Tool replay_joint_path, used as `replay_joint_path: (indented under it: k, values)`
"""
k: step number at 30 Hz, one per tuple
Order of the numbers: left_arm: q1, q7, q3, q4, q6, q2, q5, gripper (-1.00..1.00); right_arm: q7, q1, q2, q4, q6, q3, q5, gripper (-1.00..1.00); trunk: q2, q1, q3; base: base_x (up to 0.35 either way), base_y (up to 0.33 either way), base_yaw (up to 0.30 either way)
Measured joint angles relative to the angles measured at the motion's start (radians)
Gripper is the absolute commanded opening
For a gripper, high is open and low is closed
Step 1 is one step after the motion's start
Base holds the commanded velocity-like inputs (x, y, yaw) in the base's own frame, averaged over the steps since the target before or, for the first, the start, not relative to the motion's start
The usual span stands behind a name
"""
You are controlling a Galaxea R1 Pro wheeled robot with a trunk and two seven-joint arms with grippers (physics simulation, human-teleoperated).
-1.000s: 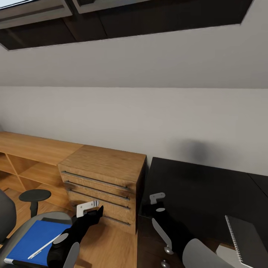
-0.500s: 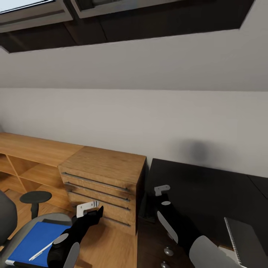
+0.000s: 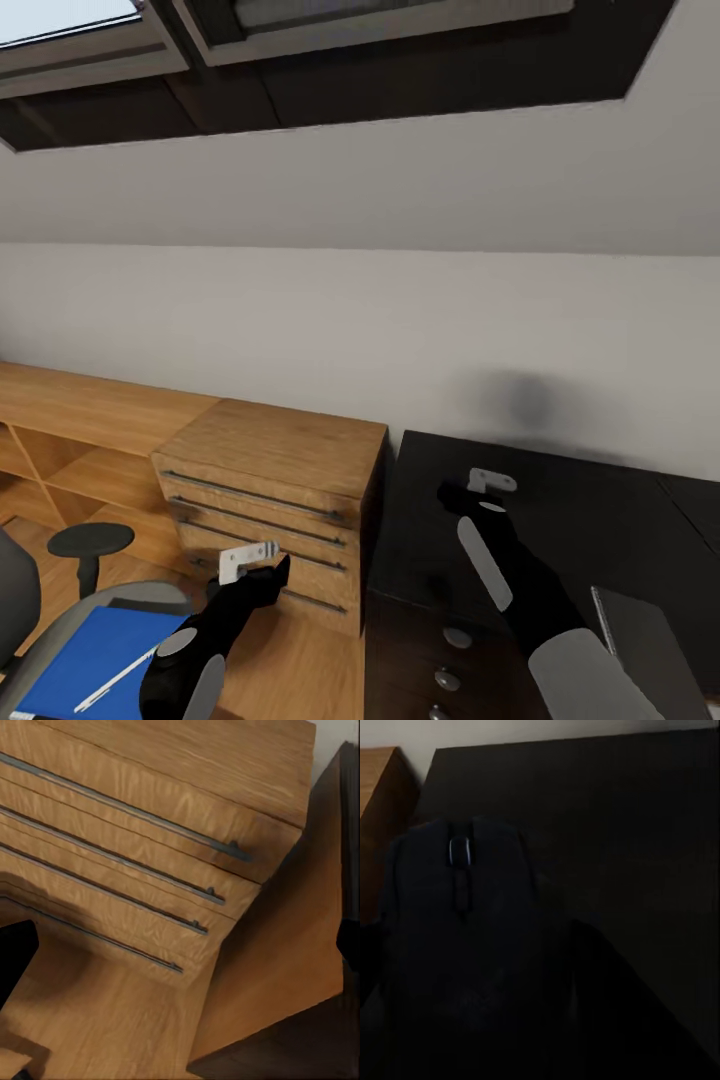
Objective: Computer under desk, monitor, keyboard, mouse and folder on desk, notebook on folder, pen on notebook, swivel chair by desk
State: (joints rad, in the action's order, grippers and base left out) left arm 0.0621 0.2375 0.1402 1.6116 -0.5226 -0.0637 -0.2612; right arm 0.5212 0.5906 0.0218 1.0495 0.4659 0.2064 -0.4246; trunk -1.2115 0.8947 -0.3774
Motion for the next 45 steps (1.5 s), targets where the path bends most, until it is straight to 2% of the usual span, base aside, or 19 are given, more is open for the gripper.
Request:
replay_joint_path:
  k: [12,27,35,41,42,45]
  values:
    - [0.0,0.0,0.008,-0.001,0.0,0.001,-0.001,1.0,0.004,-0.005,0.0,0.008,0.002,-0.006,-0.003,-1.0,0.084,-0.046,0.047,-0.274,0.0,-0.244]
    - [-0.001,0.0,0.008,-0.001,0.0,0.001,0.0,1.0,0.004,-0.005,-0.004,0.006,0.001,-0.013,-0.004,-1.0,0.189,-0.104,0.106,-0.024,0.0,-0.266]
    - [-0.001,0.0,0.009,-0.001,0.0,0.001,0.0,1.0,0.0,-0.006,-0.021,0.005,-0.005,-0.066,-0.006,-1.0,0.245,-0.134,0.137,0.0,0.0,-0.266]
    - [-0.001,0.0,0.009,-0.002,0.0,0.001,0.0,1.0,-0.002,-0.009,-0.023,0.003,-0.007,-0.087,-0.007,-1.0,0.287,-0.157,0.162,0.0,0.0,-0.266]
    - [-0.001,0.0,0.009,-0.002,0.0,0.001,0.0,1.0,-0.004,-0.01,-0.023,0.0,-0.009,-0.118,-0.005,-1.0,0.294,-0.161,0.166,0.0,0.0,-0.266]
    - [-0.001,0.0,0.009,-0.004,0.0,0.001,0.0,1.0,-0.015,-0.01,-0.024,-0.001,-0.009,-0.16,-0.005,-1.0,0.315,-0.173,0.178,0.0,0.0,-0.266]
